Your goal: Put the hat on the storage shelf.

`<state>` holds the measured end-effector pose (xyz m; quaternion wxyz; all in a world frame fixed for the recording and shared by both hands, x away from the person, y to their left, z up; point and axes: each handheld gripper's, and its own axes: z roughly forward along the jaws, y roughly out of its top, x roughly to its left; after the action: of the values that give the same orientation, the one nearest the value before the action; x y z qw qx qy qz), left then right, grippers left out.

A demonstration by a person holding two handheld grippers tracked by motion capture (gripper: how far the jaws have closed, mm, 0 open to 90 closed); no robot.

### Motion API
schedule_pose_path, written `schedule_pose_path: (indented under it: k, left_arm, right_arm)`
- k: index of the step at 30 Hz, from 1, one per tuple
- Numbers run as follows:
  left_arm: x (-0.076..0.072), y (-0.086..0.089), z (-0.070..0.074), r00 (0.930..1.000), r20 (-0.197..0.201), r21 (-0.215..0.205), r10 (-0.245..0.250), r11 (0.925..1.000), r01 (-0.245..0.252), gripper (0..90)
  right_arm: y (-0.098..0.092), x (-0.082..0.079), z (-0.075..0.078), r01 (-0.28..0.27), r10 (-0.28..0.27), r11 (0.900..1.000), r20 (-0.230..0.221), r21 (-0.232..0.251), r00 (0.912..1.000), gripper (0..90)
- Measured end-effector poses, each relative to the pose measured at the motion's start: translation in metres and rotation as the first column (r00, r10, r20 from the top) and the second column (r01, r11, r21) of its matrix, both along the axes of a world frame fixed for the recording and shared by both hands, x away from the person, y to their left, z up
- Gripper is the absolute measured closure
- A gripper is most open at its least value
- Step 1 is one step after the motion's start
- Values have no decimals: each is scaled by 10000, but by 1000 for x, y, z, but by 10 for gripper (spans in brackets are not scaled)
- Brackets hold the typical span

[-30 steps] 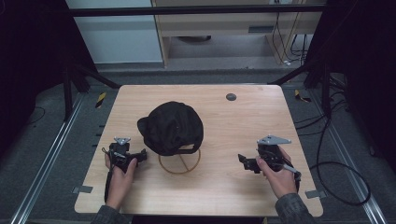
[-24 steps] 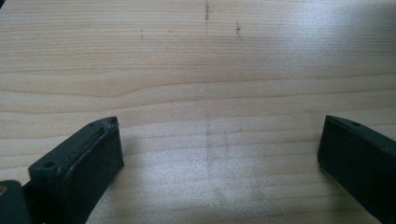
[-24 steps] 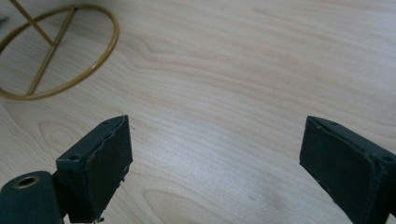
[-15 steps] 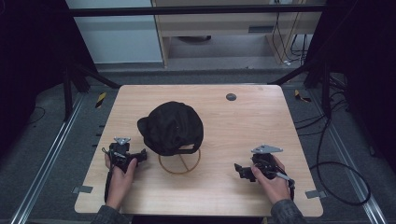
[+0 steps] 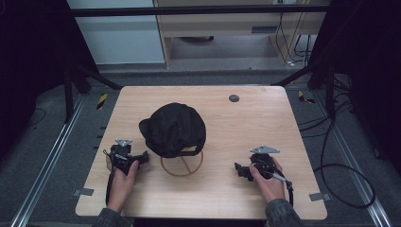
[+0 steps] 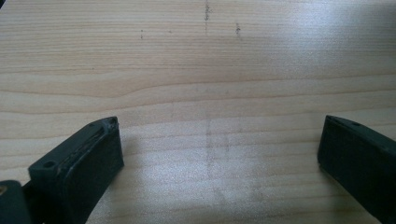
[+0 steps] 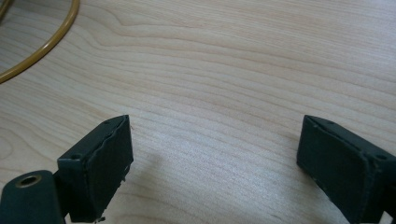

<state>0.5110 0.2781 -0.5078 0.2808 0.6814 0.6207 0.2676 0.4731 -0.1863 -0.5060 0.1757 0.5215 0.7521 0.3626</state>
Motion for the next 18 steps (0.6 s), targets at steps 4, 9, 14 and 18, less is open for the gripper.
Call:
schedule_pose_path:
  k: [4,9,14,18]
  left_arm:
    - [0,0,0,10000,6,-6,7,10000,-7,0]
    - [1,0,0,10000,-12,-6,18,10000,-18,0]
    - [2,0,0,10000,-5,-4,6,10000,-6,0]
    - [4,2,0,10000,-2,-8,-12,10000,12,0]
  right_arm:
    - [2,2,-2,187,-187,9998,161,-27,9997,104]
    - [7,3,-5,290,-273,9989,473,-368,9985,85]
    - [15,5,-6,218,-175,9942,421,-1054,9990,49]
    - [15,5,-6,221,-177,9943,424,-1045,9989,49]
